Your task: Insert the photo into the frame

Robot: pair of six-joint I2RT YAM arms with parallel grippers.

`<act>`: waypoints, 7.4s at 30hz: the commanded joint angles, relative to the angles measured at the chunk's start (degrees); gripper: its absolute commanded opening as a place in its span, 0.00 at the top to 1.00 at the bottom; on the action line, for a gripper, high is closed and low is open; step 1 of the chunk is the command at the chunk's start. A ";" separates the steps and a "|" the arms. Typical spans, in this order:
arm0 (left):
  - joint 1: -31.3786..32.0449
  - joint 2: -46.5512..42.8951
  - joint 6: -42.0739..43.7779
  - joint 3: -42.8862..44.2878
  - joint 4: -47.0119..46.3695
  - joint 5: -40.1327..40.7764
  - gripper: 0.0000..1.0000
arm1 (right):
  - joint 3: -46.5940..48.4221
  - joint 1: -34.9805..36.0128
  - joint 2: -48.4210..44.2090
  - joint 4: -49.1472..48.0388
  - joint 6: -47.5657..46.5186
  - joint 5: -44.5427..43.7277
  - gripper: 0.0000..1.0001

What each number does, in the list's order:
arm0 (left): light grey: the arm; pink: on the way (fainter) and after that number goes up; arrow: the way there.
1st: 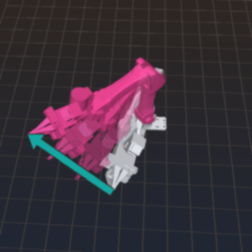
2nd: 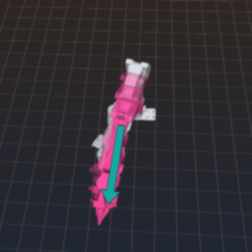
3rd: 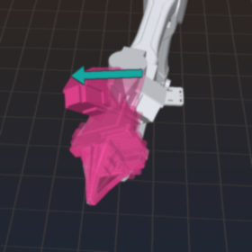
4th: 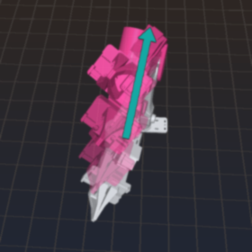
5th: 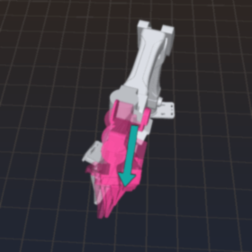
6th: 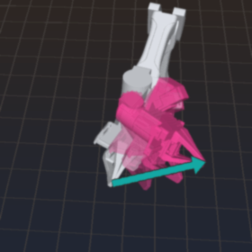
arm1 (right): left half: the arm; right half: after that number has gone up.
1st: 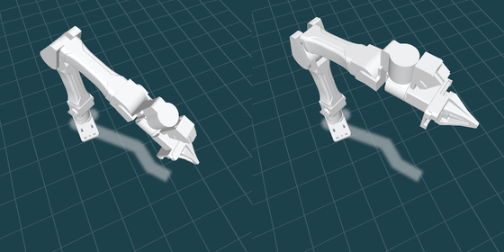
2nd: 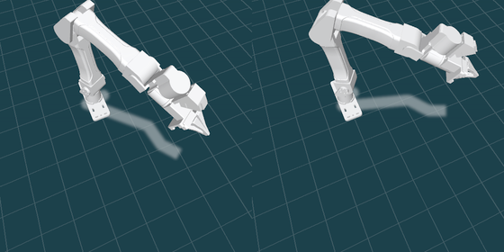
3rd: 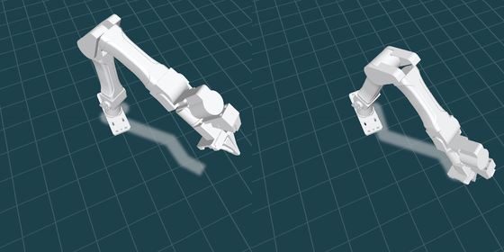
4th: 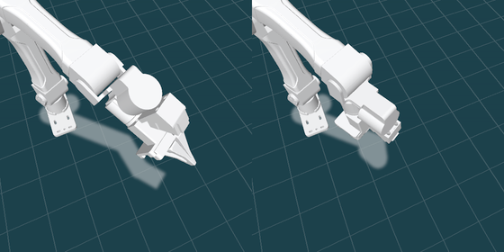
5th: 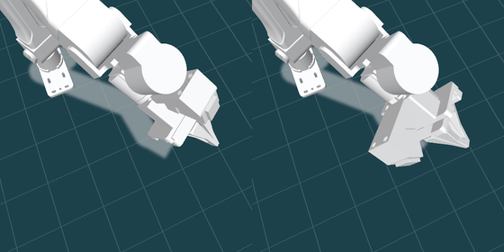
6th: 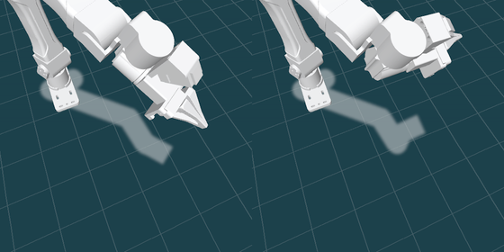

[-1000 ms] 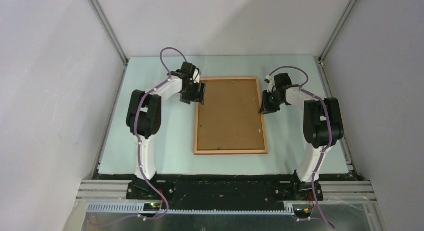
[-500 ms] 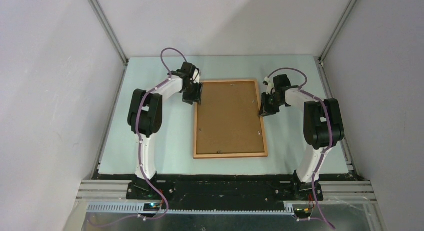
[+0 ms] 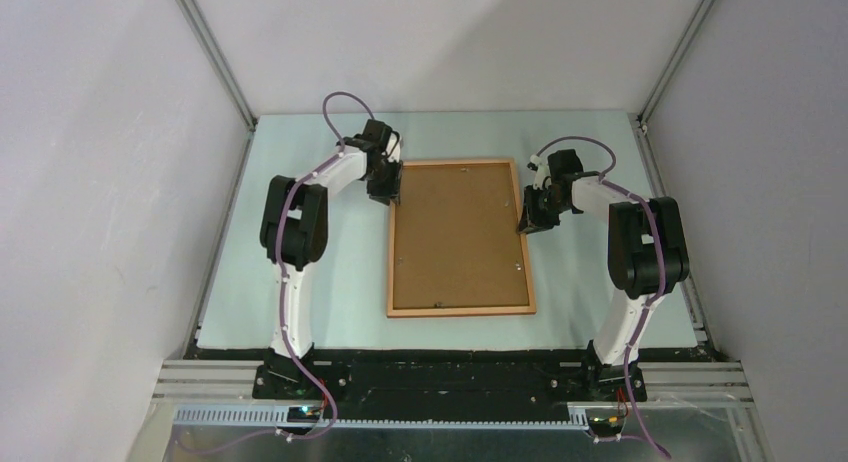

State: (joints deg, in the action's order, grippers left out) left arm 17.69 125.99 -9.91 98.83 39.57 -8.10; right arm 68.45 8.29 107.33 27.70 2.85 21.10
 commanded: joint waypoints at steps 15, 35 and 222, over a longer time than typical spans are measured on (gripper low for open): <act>-0.72 1.02 2.84 3.06 -1.32 0.83 0.81 | -0.42 -0.30 -0.17 2.94 -1.71 3.47 1.00; -0.60 0.06 4.85 4.52 -1.35 2.26 0.33 | -0.37 -0.83 0.41 2.89 -1.87 4.22 1.00; 12.19 -27.53 21.35 -33.65 2.09 1.70 0.31 | -0.42 -5.81 1.27 2.97 -1.24 11.31 1.00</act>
State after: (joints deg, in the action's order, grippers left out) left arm 29.56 101.12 9.65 64.49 38.33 -7.42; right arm 68.14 3.16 108.99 30.39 2.33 31.18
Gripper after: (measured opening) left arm 0.673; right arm 0.227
